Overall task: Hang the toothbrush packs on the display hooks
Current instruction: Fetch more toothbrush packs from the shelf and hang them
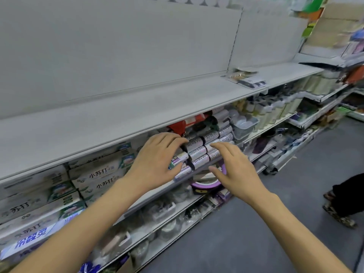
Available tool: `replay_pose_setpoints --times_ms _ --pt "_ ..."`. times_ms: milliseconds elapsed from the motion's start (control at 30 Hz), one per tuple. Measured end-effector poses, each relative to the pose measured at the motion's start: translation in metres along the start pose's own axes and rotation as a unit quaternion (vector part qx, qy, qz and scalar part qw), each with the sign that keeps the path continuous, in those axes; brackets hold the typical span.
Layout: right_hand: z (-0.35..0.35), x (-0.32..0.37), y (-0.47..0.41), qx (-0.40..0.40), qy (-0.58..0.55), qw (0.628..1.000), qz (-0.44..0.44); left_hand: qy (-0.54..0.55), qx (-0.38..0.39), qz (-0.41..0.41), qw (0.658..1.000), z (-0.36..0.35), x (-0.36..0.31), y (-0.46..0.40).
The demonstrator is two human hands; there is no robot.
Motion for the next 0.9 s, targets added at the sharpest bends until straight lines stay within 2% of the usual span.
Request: replay_pose_setpoints --times_ms 267,600,900 --pt "-0.01 -0.102 -0.062 -0.009 0.009 1.0 0.0 0.012 -0.009 -0.026 1.0 -0.071 -0.007 -0.097" --pt "-0.003 -0.226 -0.164 -0.019 0.02 1.0 0.014 0.013 -0.036 -0.005 0.999 -0.127 -0.008 -0.25" --pt "0.008 -0.353 -0.246 -0.043 -0.012 0.999 0.028 -0.03 0.001 0.041 0.999 -0.186 -0.012 -0.352"
Point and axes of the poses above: each hand's wrist, its own y-axis away from the middle knuckle, its own z-axis out of the back of the hand, x = y × z, the point moved 3 cm from there along -y, towards the middle knuckle, and after that the axes turned 6 degrees about -x, right-handed, at the moved point
